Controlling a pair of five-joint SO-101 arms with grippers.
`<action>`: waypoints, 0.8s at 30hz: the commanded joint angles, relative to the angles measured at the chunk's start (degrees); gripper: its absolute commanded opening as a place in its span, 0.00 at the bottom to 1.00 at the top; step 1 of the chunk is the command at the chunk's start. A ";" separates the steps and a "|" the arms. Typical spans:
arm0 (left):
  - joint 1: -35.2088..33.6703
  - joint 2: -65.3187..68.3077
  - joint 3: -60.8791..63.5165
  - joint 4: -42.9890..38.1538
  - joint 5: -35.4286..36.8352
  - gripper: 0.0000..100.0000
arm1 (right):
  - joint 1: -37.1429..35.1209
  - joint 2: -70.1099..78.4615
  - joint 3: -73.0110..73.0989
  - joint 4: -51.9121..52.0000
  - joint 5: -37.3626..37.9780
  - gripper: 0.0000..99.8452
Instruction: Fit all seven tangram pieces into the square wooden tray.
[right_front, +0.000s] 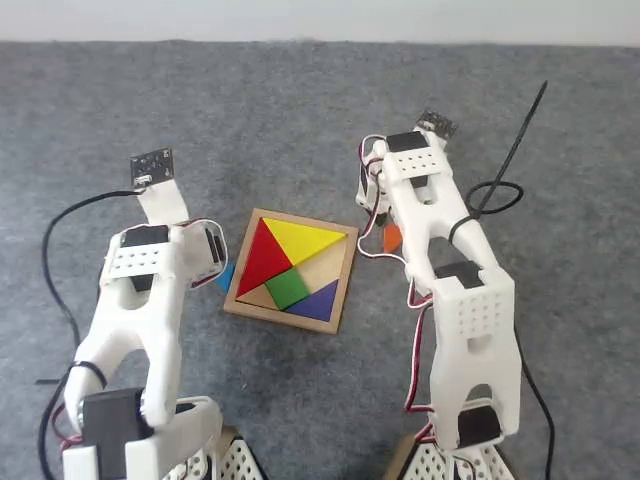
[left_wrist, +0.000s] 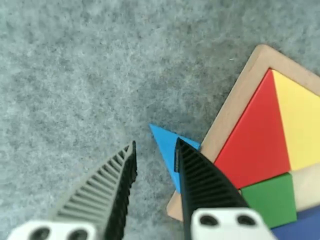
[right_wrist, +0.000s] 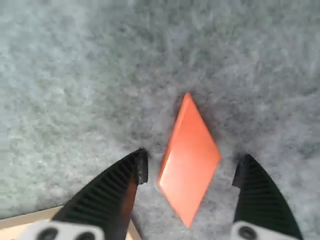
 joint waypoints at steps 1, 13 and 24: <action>-0.44 -2.90 -0.66 0.53 -0.53 0.13 | 0.13 -0.48 -2.81 -0.40 -0.62 0.17; -0.44 -2.90 -0.66 0.53 -0.62 0.13 | 3.47 -0.66 -2.81 0.92 2.90 0.06; -0.44 -2.90 -0.66 0.35 -0.62 0.13 | 4.09 -0.75 -16.79 13.76 11.96 0.03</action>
